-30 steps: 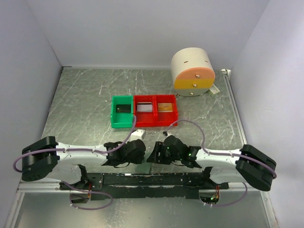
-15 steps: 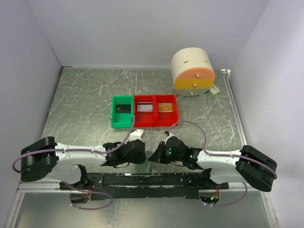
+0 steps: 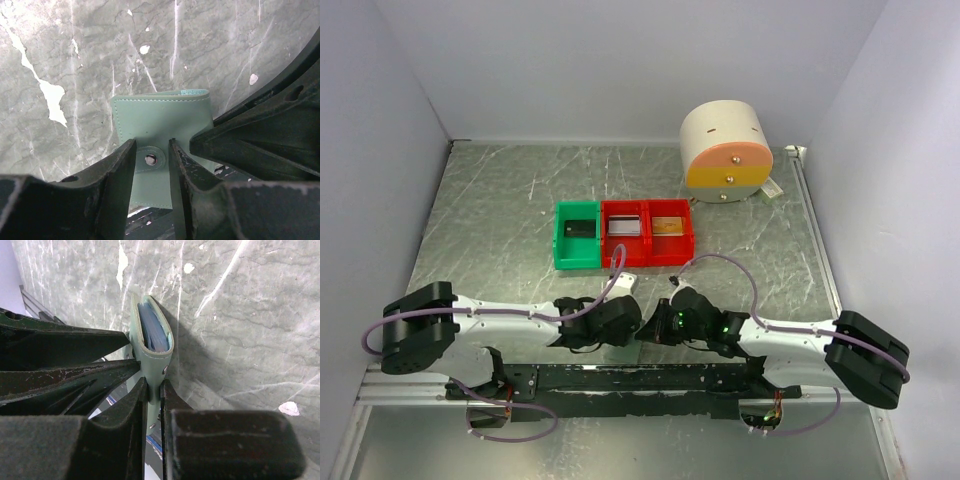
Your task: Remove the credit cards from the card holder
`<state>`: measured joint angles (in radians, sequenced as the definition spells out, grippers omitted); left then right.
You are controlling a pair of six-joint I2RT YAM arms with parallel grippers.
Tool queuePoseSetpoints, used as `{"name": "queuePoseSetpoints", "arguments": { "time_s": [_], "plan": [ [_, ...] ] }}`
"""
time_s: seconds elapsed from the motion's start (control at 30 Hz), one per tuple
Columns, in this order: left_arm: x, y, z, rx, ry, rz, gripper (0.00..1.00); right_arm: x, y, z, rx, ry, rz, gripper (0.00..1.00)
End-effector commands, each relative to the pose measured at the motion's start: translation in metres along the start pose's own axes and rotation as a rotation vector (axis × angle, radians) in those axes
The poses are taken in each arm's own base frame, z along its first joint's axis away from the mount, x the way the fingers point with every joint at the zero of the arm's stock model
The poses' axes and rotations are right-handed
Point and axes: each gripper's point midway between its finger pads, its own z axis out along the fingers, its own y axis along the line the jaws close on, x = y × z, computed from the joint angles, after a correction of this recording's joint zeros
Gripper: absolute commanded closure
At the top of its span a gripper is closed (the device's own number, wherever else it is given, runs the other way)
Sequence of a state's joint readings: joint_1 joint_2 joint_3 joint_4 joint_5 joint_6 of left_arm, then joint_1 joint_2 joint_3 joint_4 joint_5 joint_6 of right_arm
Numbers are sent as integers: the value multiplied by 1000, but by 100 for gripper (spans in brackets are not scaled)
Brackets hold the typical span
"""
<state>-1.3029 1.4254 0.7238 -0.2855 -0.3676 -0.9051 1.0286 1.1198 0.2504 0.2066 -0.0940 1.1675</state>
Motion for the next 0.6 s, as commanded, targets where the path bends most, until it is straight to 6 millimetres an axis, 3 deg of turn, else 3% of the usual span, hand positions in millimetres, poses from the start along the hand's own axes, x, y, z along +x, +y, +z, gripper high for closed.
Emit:
{"name": "queuePoseSetpoints", "arguments": {
  "time_s": [0.0,0.2,0.4,0.57],
  "plan": [
    [10,13,-1,-48,24,25,55,-8,21,-3,-71,-27,-21,100],
    [15,14,-2,-40,45,39,47,-8,21,-1,-65,-18,-20,100],
    [18,13,-3,-34,59,42,62,-8,21,-1,-57,-16,-26,100],
    [19,12,-7,-17,67,44,59,-8,19,-2,-48,-20,-29,100]
  ]
}}
